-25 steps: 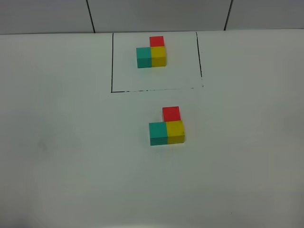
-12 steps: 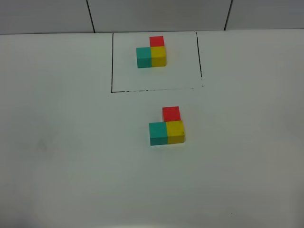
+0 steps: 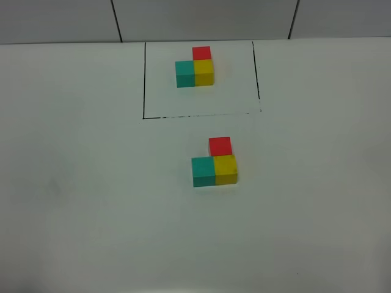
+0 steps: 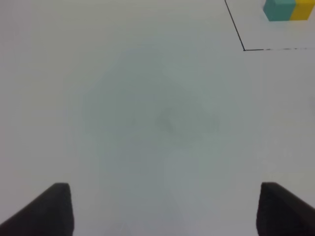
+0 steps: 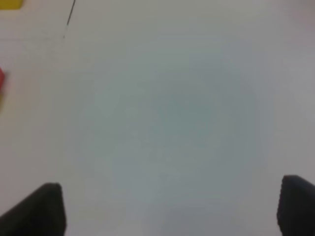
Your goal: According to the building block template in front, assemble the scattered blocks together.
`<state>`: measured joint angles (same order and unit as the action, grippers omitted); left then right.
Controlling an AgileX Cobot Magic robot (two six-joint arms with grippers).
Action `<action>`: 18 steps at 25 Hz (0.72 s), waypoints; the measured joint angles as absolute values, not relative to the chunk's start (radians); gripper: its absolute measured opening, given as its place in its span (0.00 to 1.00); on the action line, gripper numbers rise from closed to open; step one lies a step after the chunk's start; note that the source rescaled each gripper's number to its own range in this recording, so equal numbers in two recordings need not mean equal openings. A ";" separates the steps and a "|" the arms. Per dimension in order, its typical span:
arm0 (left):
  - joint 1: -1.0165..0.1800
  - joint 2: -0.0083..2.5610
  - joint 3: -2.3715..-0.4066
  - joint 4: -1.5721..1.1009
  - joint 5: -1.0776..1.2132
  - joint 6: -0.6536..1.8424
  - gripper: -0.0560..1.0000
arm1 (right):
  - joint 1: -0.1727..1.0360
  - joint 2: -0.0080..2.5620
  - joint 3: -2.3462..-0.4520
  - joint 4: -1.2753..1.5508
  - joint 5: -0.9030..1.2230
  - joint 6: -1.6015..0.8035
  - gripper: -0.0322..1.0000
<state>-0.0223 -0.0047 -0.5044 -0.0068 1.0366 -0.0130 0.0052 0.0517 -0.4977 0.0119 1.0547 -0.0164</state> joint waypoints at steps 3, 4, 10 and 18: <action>-0.022 -0.005 -0.504 -0.007 1.037 -0.013 0.80 | 0.004 0.052 -0.498 0.012 1.055 -0.016 0.76; -0.022 -0.005 -0.504 -0.007 1.037 -0.013 0.80 | 0.004 0.052 -0.498 0.012 1.055 -0.016 0.76; -0.022 -0.005 -0.504 -0.007 1.037 -0.013 0.80 | 0.004 0.052 -0.498 0.012 1.055 -0.016 0.75; -0.022 -0.005 -0.504 -0.007 1.037 -0.012 0.80 | 0.004 0.052 -0.498 0.012 1.056 -0.016 0.74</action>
